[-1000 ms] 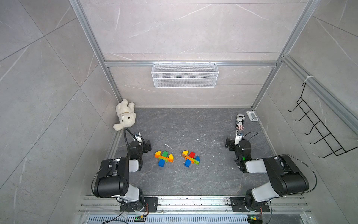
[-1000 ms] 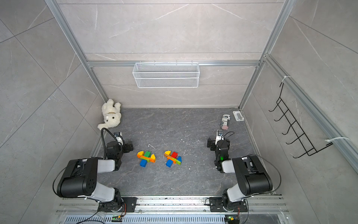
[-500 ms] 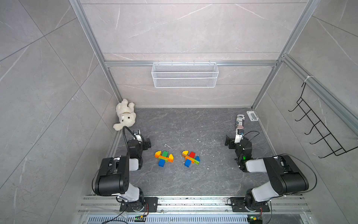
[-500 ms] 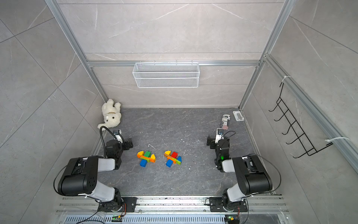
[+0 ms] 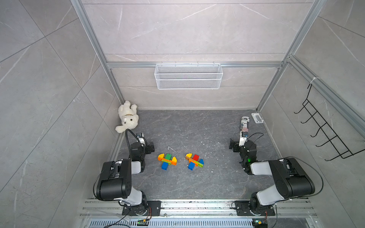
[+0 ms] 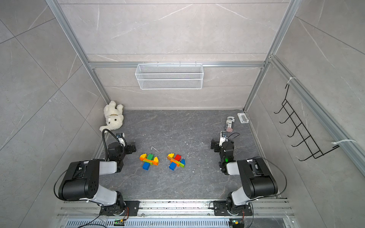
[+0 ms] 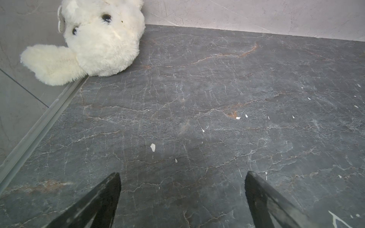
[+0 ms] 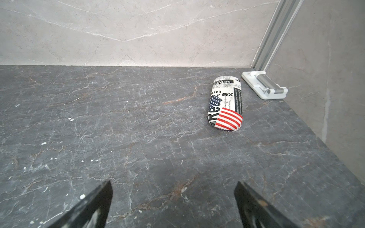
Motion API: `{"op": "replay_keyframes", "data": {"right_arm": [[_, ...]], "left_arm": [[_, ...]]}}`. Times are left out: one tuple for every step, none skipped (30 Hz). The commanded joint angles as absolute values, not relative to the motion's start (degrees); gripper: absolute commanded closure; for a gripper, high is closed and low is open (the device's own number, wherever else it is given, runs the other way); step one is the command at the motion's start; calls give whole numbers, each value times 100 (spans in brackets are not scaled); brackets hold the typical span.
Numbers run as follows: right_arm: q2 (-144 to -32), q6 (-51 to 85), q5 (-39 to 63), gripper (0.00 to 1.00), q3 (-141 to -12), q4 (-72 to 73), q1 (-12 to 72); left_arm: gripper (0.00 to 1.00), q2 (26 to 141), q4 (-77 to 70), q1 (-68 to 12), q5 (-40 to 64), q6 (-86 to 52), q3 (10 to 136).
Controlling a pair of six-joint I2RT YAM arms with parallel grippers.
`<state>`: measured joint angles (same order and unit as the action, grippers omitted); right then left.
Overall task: Assemble a fork with lego
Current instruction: Reset both arms
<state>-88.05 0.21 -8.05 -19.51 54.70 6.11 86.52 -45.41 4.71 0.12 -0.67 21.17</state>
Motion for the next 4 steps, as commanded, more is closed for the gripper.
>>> {"op": "replay_keyframes", "data": {"right_arm": [[-8789, -35, -533, 1, -2016, 5307, 605], [-8789, -37, -528, 1, -2008, 5324, 600], [-8789, -43, -530, 1, -2000, 5335, 604], [-8789, -39, -527, 1, -1997, 5349, 603]], "left_arm": [[0, 8596, -4704, 455, 60, -83, 2142], [0, 8596, -4706, 457, 59, -86, 2142], [0, 8596, -4709, 453, 61, -85, 2136], [0, 8596, -4704, 456, 61, -90, 2144]]}}
